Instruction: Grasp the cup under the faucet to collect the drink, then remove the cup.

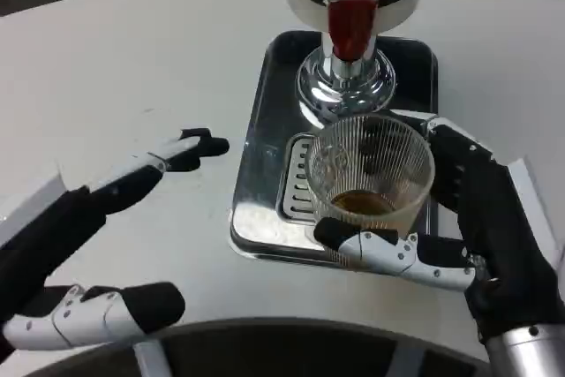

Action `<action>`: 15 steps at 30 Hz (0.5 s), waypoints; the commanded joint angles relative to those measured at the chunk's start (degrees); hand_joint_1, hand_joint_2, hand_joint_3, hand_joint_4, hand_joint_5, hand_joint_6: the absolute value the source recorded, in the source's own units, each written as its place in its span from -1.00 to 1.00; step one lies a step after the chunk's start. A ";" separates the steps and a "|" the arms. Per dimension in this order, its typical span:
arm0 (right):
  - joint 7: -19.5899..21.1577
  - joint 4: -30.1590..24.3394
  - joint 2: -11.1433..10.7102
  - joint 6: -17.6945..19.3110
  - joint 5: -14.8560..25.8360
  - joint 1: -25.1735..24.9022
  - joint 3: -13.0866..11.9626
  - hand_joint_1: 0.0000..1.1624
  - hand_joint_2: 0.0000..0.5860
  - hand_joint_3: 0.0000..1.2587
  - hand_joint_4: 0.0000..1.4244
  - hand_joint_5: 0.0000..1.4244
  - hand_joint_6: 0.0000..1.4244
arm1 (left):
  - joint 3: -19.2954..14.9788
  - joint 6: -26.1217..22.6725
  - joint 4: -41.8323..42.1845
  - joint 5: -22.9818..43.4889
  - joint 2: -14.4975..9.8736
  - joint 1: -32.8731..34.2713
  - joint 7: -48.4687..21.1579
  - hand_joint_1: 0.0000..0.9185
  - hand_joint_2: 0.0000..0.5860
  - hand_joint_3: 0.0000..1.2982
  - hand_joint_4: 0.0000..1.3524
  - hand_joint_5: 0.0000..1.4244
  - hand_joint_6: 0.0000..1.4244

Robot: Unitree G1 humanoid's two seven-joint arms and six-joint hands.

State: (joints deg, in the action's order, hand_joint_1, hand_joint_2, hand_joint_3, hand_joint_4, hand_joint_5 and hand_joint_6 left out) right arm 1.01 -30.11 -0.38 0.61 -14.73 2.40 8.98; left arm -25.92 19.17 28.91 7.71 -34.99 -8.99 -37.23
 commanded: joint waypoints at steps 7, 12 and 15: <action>-1.38 -3.98 0.33 -0.71 2.07 1.26 1.13 0.74 -0.66 0.20 0.05 0.24 0.18 | -0.14 10.89 1.40 -7.40 -3.81 -3.46 -0.44 -1.00 -0.83 -0.78 -0.97 -0.88 -0.98; -2.02 -5.23 0.22 -1.44 2.45 1.84 1.41 0.74 -0.66 0.20 0.05 0.24 0.18 | -0.23 14.18 1.94 -7.72 -5.63 -4.22 -0.70 -1.00 -0.82 -0.79 -1.00 -0.91 -1.00; -2.54 -6.23 0.05 -2.08 2.56 2.35 1.67 0.75 -0.66 0.20 0.05 0.24 0.18 | -0.34 15.58 2.06 -7.46 -6.51 -4.82 -0.75 -1.00 -0.82 -0.79 -1.00 -0.92 -1.00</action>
State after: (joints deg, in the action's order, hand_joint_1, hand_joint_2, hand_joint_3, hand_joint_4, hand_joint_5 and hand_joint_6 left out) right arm -1.06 -33.79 -0.54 -1.41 -13.26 4.16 9.89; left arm -26.01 32.83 30.14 0.51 -40.09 -12.57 -37.26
